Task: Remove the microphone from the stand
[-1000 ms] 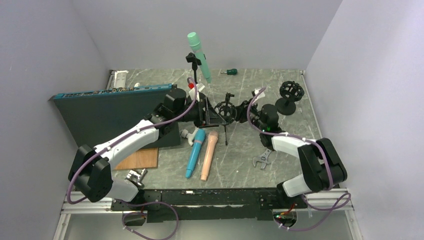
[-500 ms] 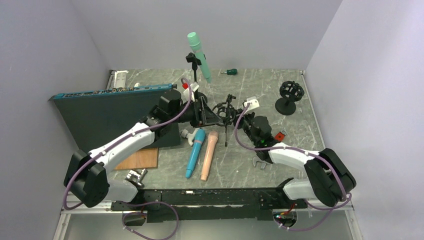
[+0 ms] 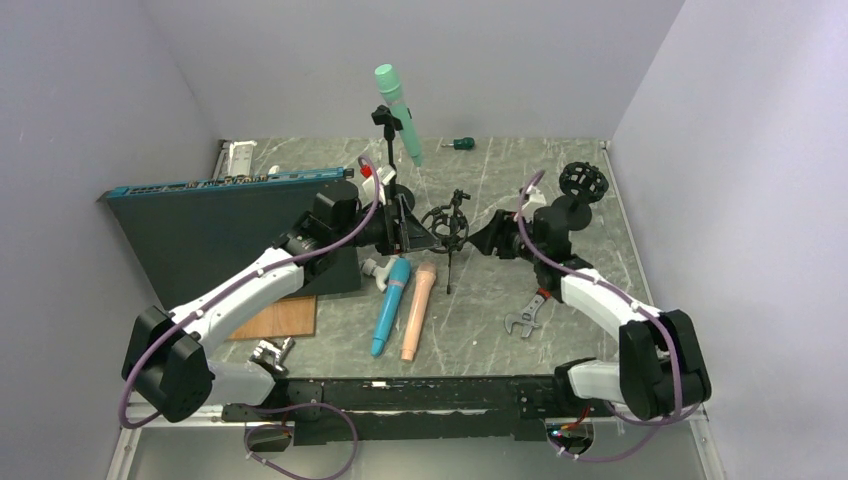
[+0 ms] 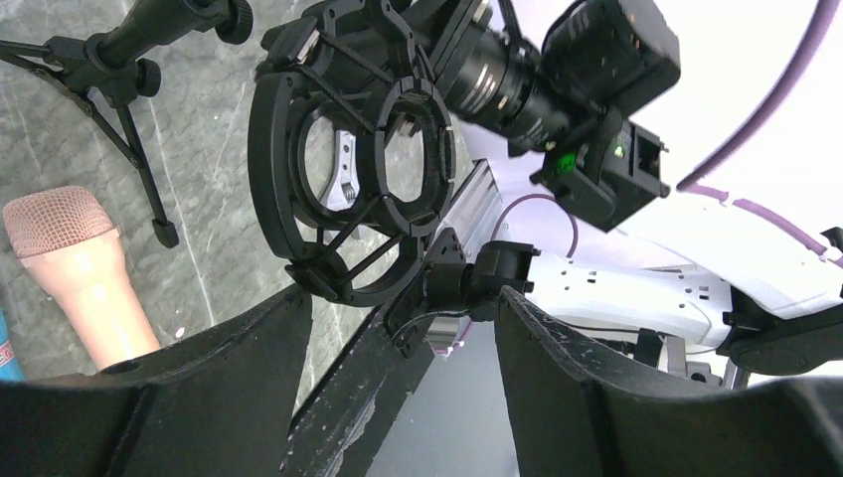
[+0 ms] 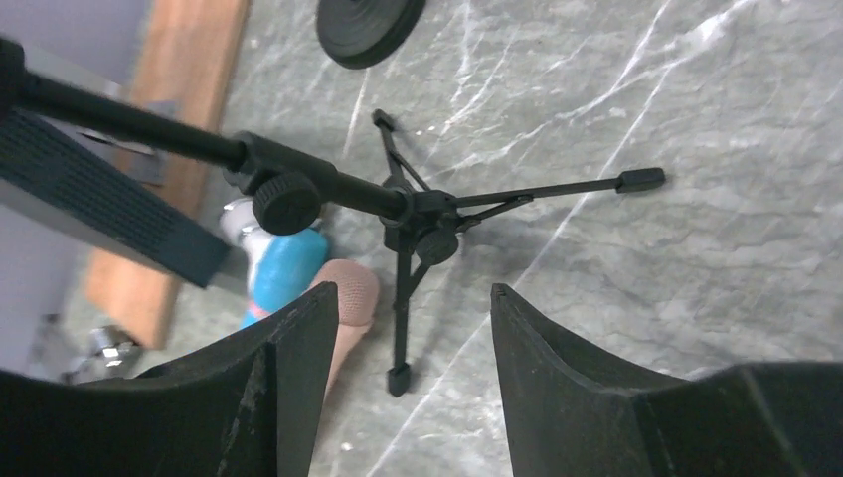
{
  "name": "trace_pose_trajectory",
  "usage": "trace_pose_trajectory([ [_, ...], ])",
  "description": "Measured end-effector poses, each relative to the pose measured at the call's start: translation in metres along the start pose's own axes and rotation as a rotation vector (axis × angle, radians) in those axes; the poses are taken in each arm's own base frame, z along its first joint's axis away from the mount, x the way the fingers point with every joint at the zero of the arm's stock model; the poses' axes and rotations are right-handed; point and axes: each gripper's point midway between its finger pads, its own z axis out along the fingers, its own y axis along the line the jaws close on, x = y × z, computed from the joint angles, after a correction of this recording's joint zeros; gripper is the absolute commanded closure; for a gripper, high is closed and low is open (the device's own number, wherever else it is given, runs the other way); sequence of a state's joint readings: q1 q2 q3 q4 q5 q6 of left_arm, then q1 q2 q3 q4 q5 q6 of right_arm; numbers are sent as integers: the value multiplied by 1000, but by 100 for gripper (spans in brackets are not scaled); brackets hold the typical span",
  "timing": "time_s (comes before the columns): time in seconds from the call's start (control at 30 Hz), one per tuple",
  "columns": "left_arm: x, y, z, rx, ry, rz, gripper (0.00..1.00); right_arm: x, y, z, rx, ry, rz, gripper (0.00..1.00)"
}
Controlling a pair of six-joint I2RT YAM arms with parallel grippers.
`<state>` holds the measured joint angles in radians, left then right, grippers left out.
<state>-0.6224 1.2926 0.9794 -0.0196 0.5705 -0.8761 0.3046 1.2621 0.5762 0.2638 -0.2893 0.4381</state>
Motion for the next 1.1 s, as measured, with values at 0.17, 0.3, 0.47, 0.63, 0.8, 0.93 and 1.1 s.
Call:
trace_pose_trajectory([
  [0.17,0,0,0,-1,1,-1,29,-10,13,-1,-144,80,202,40],
  [0.3,0,-1,-1,0,-1,0,29,-9,30,4,-281,140,345,42],
  [0.47,0,-2,-2,3,-3,2,28,-6,42,15,-410,209,509,49],
  [0.63,1,-3,-4,5,-4,4,28,-11,42,21,-472,221,587,54],
  [0.8,2,-4,-5,6,-5,5,29,-27,45,29,-520,208,573,62],
  [0.93,2,-3,-6,3,-3,6,29,-30,46,32,-541,211,556,66],
  [1.1,3,-2,-6,1,-1,12,29,-28,46,31,-548,220,551,61],
])
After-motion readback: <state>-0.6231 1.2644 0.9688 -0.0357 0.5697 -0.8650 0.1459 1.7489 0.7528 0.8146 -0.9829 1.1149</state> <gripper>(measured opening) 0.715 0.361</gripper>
